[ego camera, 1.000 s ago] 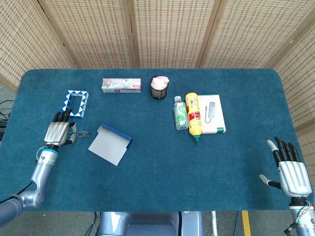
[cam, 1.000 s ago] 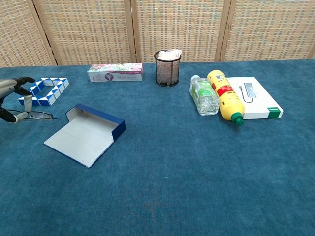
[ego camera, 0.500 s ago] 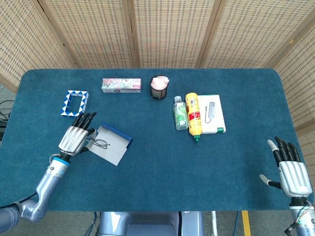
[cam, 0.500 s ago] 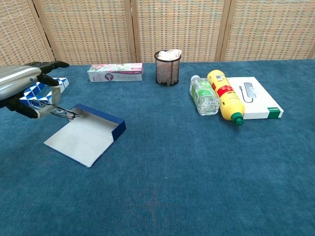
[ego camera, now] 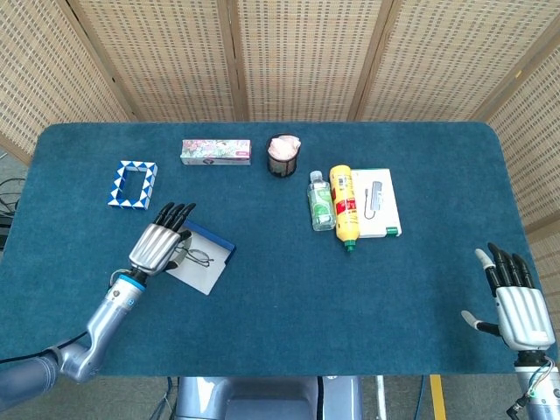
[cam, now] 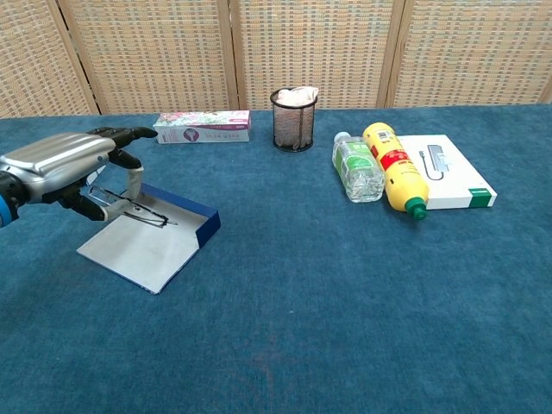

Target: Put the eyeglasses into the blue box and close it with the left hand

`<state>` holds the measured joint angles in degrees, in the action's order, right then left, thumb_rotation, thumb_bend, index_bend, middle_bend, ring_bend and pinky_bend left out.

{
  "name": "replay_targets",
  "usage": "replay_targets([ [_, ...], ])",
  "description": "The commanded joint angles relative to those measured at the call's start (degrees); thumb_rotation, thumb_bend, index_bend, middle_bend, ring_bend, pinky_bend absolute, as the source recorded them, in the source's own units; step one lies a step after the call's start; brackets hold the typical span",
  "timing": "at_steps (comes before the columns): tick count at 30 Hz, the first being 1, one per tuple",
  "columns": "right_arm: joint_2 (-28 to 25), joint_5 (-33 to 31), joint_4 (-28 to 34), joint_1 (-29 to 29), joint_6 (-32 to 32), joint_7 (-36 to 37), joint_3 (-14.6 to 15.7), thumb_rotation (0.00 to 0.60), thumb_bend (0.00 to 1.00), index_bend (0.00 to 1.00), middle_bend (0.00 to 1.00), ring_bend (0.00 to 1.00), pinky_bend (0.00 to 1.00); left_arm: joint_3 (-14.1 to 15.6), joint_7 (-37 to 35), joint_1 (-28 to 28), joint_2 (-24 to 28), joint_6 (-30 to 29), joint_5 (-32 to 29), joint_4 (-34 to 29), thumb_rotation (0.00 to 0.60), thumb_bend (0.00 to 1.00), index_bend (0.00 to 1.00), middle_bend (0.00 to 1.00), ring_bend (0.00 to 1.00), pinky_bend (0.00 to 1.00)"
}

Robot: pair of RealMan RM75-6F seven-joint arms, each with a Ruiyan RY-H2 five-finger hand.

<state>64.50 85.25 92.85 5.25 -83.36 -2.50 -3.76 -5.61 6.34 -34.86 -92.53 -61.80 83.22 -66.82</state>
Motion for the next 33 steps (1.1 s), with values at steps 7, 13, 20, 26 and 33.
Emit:
replay_targets([
  [7,0.00,-0.08,0.06,0.00,0.04,-0.15,0.01,0.600,0.05,0.00,0.00,0.00,0.00,1.16,-4.83,-1.92,-4.33,0.74,2.45,8.50,0.600,0.46,0.63,0.00,0.00,0.00],
  [13,-0.02,-0.20,0.12,0.02,0.13,-0.06,-0.03,0.600,0.05,0.00,0.00,0.00,0.00,1.37,-7.41,-3.19,-7.55,1.03,3.37,14.25,0.600,0.45,0.63,0.00,0.00,0.00],
  [20,-0.03,-0.35,0.07,0.05,0.23,0.07,-0.06,0.600,0.05,0.00,0.00,0.00,0.00,2.32,-12.13,-4.52,-11.10,-0.13,5.58,20.90,0.600,0.44,0.54,0.00,0.00,0.00],
  [26,0.00,-0.32,0.04,0.06,0.22,0.12,-0.07,0.600,0.05,0.00,0.00,0.00,0.00,3.24,-15.16,-4.43,-13.31,-1.59,6.54,25.80,0.600,0.41,0.09,0.00,0.00,0.00],
  [33,0.00,-0.28,0.05,0.05,0.16,0.11,-0.06,0.600,0.05,0.00,0.00,0.00,0.00,3.85,-16.95,-4.22,-13.74,-3.32,7.35,27.82,0.600,0.39,0.00,0.00,0.00,0.00],
])
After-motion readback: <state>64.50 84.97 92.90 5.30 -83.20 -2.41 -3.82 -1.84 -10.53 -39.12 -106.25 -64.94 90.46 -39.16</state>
